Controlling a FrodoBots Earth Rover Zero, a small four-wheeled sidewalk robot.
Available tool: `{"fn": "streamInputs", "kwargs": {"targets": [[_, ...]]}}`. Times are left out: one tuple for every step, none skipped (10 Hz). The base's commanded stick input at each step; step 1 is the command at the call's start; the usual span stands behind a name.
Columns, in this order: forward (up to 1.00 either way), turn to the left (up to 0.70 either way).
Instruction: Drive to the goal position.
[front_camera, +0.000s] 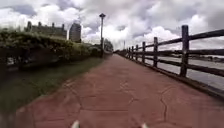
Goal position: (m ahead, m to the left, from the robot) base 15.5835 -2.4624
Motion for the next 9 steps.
{"fn": "streamInputs", "kwargs": {"targets": [[0.00,0.00],[0.00,0.00],[0.00,0.00],[0.00,0.00],[0.00,0.00],[0.00,0.00],[0.00,0.00],[0.00,0.00],[0.19,0.00]]}}
